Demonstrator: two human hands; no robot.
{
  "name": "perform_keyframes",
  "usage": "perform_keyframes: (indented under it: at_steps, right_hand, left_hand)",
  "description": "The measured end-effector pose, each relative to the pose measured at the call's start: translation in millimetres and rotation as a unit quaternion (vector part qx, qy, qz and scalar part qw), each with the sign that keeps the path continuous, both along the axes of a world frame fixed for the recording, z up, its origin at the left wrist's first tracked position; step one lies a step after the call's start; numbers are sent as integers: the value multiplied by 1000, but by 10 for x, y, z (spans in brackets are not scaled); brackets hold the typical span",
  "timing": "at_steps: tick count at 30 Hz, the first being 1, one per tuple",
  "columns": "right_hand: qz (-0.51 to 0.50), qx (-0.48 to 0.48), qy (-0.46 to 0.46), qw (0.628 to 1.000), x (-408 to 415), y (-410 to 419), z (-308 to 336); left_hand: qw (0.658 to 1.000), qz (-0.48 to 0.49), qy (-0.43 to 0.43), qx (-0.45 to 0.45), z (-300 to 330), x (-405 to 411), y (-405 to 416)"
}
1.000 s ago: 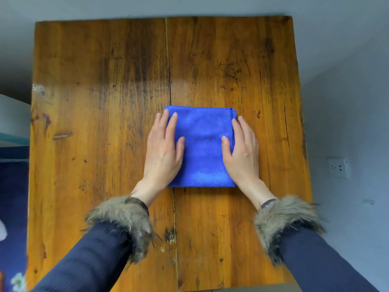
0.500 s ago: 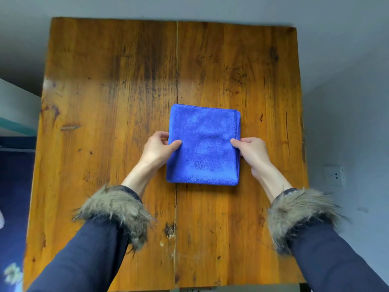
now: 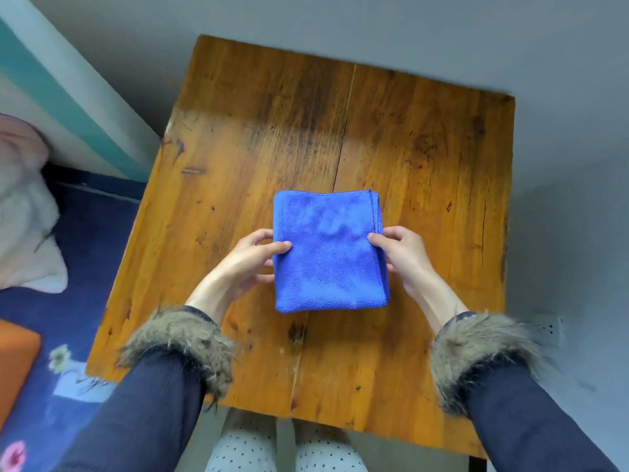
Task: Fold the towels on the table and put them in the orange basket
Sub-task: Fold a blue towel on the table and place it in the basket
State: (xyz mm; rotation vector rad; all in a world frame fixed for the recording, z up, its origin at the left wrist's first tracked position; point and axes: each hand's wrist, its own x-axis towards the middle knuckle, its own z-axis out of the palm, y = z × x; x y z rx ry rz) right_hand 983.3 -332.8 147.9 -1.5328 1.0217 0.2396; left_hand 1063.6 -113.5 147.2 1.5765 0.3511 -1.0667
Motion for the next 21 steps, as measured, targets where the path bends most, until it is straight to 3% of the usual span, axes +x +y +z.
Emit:
perform_keyframes:
  at_steps: [10, 21]
  right_hand:
    - [188, 46, -28, 981, 148, 1390, 673]
    - [390, 18, -64, 919, -82, 3865, 1168]
  left_hand:
    - [991, 125, -53, 17, 647, -580, 1631]
    - [931, 338, -130, 52, 1120, -1746, 3787]
